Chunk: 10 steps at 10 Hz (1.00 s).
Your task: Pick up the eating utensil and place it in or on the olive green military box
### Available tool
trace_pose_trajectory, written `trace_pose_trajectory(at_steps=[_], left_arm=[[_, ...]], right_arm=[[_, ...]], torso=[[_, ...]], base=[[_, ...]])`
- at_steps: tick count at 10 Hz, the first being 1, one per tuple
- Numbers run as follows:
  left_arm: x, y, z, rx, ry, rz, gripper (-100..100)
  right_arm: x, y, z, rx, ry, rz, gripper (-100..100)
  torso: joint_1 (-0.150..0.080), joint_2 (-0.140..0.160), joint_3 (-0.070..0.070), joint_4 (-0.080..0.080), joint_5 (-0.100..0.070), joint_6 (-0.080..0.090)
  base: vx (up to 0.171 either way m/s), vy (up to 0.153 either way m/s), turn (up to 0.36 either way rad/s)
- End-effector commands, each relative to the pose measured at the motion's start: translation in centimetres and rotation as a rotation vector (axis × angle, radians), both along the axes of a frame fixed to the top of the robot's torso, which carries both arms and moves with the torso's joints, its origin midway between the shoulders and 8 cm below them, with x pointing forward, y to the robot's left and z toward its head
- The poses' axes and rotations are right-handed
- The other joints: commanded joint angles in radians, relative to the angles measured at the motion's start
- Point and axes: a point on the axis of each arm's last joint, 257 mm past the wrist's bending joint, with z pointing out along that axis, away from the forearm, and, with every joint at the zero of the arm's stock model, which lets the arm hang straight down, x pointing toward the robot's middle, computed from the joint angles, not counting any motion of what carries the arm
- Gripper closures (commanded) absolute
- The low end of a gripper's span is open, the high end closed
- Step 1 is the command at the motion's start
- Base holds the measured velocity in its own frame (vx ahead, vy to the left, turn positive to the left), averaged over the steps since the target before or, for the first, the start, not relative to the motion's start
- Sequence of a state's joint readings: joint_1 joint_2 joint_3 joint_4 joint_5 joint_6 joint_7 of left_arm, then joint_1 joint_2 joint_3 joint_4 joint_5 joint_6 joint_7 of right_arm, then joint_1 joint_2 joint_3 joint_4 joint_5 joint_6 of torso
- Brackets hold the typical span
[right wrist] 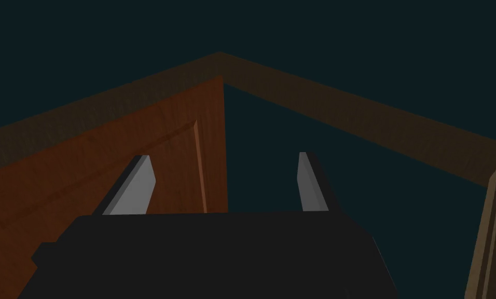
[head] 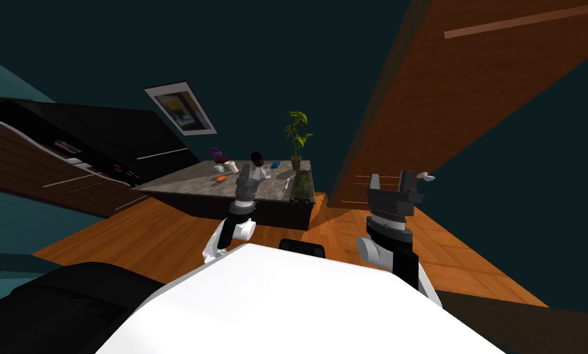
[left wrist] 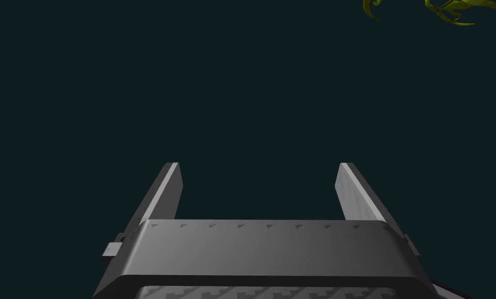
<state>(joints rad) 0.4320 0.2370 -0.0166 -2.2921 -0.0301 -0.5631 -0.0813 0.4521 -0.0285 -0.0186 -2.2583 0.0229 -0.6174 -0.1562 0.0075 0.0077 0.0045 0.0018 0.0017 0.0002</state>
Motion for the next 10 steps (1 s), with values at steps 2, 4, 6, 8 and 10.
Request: trace_pose_trajectory(at_steps=[2, 4, 6, 8, 10], left_arm=[[1.3, -1.0, -0.8, 0.032, 0.054, -0.063, -100], [1.9, -1.5, -1.5, 0.058, 0.084, -0.090, -100], [3.3, -2.1, -3.1, 0.088, 0.154, -0.128, -100], [4.0, -2.3, -4.2, 0.121, 0.198, -0.148, -100], [4.8, -2.5, -5.5, 0.151, 0.246, -0.164, -100]], right_arm=[[0.0, 0.0, 0.0, 0.000, 0.000, 0.000, 0], [0.0, 0.0, 0.0, 0.000, 0.000, 0.000, 0], [0.0, 0.0, 0.0, 0.000, 0.000, 0.000, 0], [0.0, 0.0, 0.0, 0.000, 0.000, 0.000, 0], [0.0, 0.0, 0.0, 0.000, 0.000, 0.000, 0]], torso=[[0.000, 0.000, 0.000, 0.000, 0.000, 0.000], [-0.001, -0.001, -0.001, 0.000, 0.000, 0.000], [-0.002, -0.004, -0.002, -0.001, 0.000, 0.000], [-0.003, -0.004, -0.002, -0.001, 0.000, 0.000], [-0.003, -0.005, -0.003, -0.001, -0.001, 0.000]], base=[[-0.110, 0.108, -0.128], [-0.092, 0.064, -0.115], [-0.076, 0.069, -0.145], [-0.058, 0.038, -0.090], [-0.055, 0.053, -0.170]])
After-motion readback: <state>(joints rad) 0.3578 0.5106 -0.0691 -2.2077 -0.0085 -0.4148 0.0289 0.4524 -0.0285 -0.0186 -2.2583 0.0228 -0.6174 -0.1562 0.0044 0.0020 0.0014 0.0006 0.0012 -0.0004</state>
